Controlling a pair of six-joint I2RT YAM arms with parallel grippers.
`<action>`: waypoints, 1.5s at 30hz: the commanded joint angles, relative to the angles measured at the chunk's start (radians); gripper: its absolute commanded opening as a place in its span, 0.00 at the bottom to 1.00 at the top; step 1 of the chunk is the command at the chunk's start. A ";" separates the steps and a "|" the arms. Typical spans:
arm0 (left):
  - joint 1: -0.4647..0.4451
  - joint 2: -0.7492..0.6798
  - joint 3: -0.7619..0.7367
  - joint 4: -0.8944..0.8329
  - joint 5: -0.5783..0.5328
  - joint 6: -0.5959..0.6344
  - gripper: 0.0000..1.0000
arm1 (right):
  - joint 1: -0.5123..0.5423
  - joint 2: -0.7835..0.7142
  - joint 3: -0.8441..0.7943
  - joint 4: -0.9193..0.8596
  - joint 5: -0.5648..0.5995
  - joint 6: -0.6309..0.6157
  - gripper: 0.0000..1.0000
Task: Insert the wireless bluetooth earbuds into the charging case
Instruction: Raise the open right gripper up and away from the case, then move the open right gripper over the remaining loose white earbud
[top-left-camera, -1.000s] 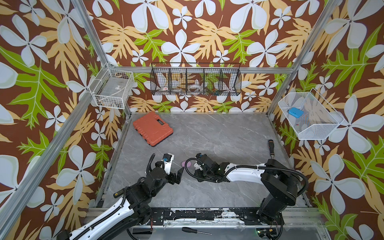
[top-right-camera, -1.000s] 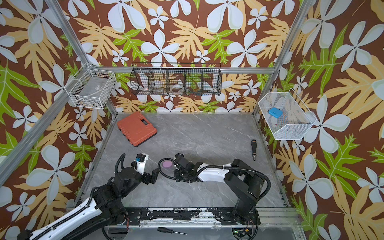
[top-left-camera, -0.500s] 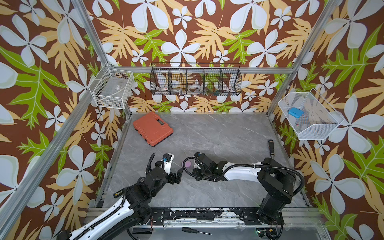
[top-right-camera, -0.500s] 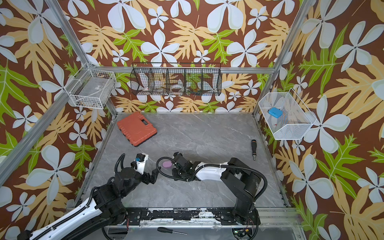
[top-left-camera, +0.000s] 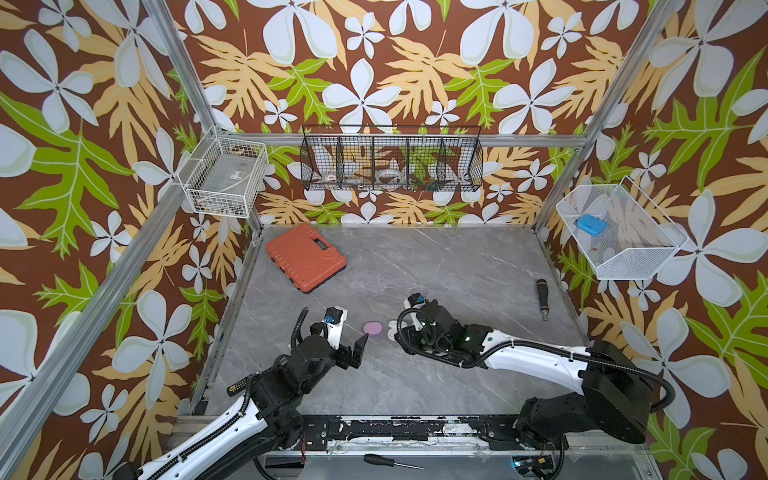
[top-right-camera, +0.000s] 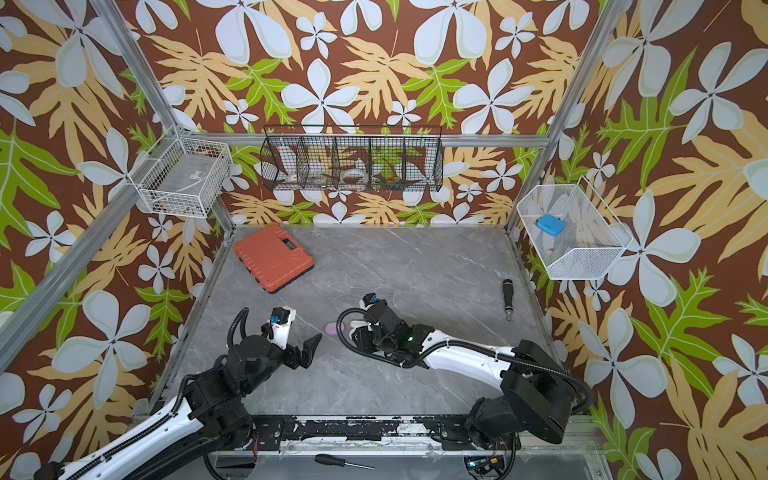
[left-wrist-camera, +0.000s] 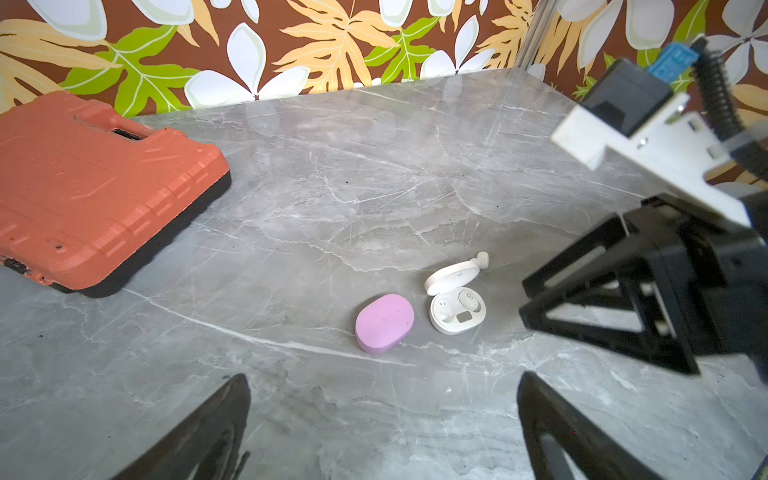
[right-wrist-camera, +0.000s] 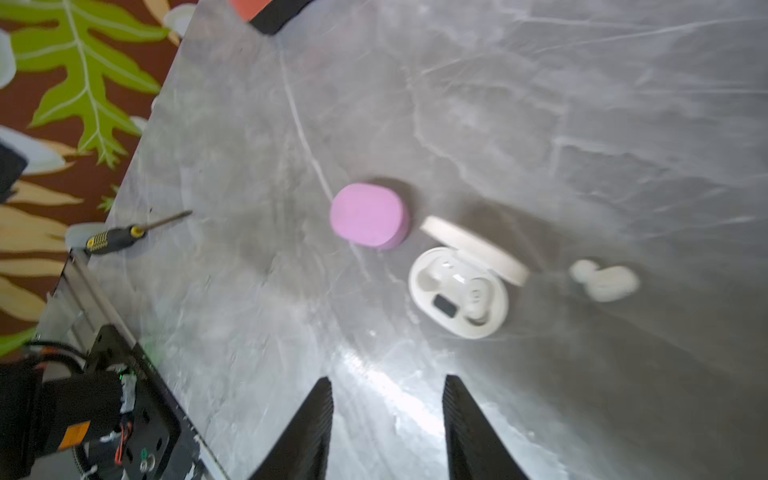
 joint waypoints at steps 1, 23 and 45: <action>0.001 -0.002 -0.002 0.028 0.001 0.001 1.00 | -0.089 -0.012 -0.022 -0.109 0.042 0.051 0.43; 0.001 -0.002 0.000 0.026 -0.010 -0.002 1.00 | -0.127 0.130 0.058 -0.150 0.154 0.350 0.40; 0.001 0.004 0.001 0.027 -0.015 -0.004 1.00 | -0.137 0.173 0.081 -0.131 0.179 0.370 0.34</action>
